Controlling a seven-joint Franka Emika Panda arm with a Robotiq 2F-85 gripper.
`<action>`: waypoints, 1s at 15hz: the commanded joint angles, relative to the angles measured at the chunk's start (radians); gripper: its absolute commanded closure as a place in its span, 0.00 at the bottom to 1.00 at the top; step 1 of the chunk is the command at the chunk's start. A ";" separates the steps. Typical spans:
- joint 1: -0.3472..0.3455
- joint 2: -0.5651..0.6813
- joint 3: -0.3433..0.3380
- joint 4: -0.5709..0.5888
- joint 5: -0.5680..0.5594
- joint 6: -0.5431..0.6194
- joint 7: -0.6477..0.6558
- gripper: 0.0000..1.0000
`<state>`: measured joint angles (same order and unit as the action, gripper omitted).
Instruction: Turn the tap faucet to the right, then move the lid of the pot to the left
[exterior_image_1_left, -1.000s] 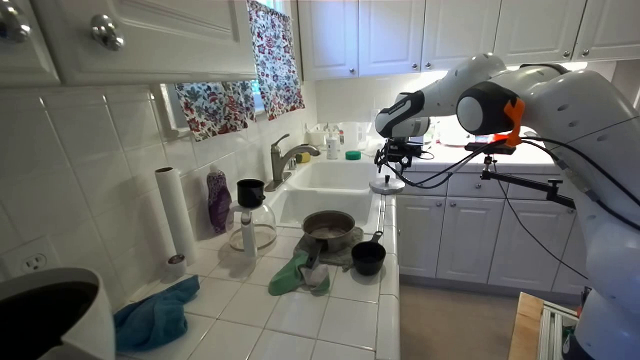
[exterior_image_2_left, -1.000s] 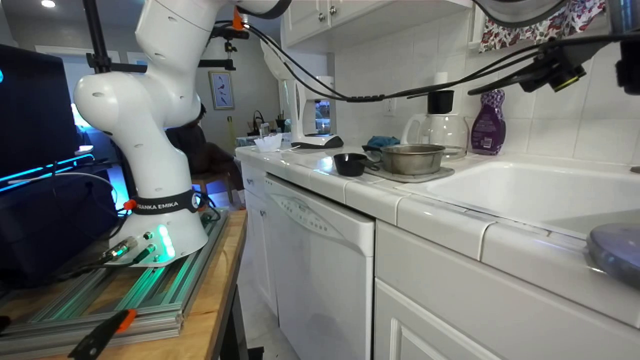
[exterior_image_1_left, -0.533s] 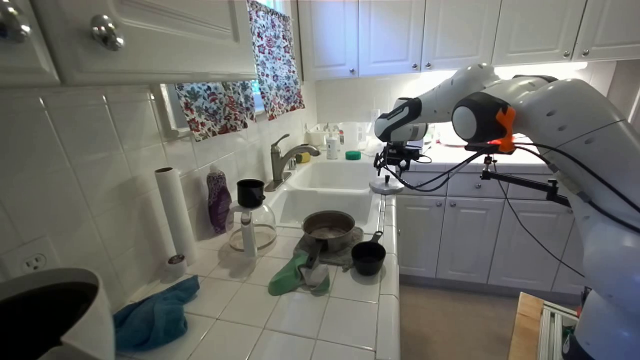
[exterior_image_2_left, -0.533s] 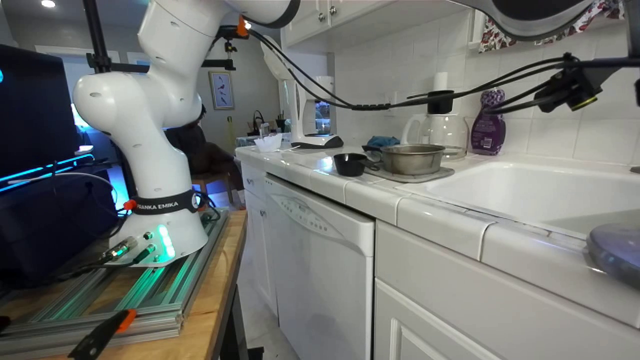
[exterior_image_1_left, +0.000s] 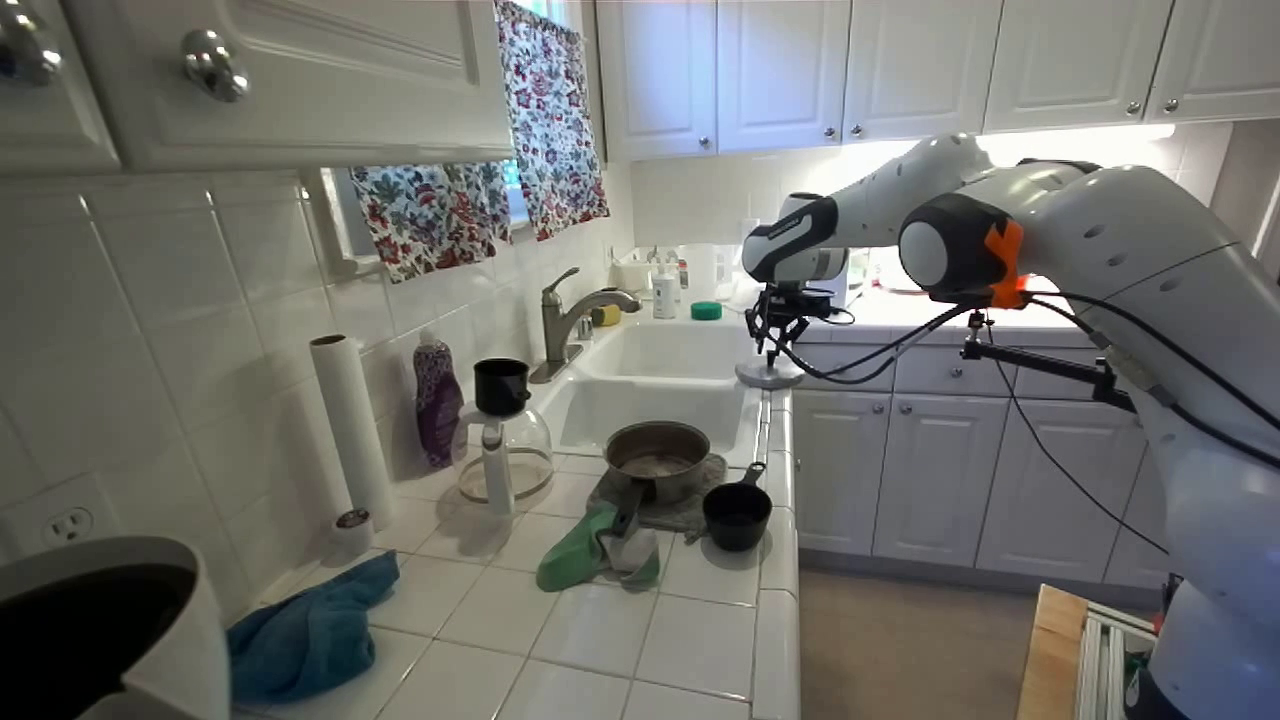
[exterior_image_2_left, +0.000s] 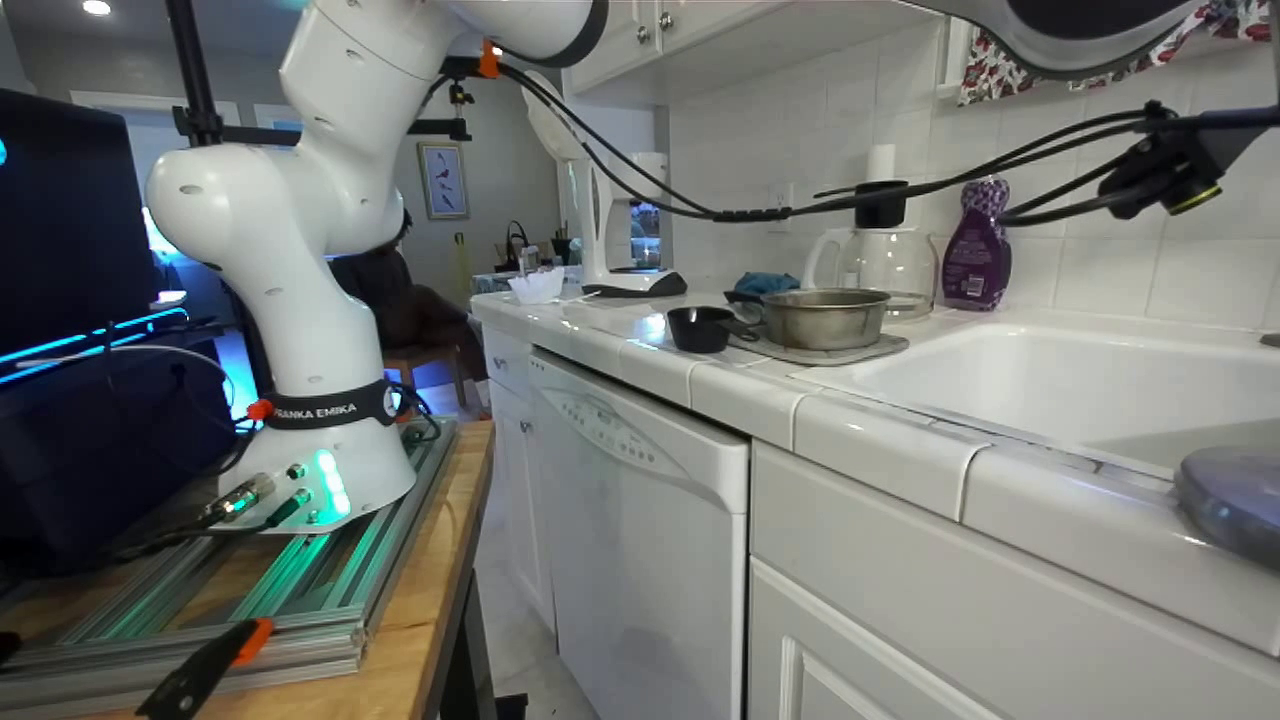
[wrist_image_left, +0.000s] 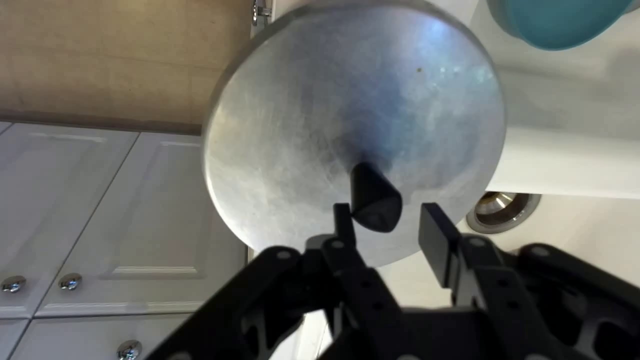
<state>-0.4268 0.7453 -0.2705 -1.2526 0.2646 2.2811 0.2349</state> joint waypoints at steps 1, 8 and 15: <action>0.005 0.013 0.000 0.028 -0.002 -0.022 0.013 0.79; 0.015 0.014 -0.003 0.025 -0.004 -0.032 0.018 0.74; 0.025 0.001 -0.009 0.011 -0.011 -0.072 0.027 0.33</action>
<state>-0.4117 0.7476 -0.2714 -1.2513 0.2646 2.2438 0.2359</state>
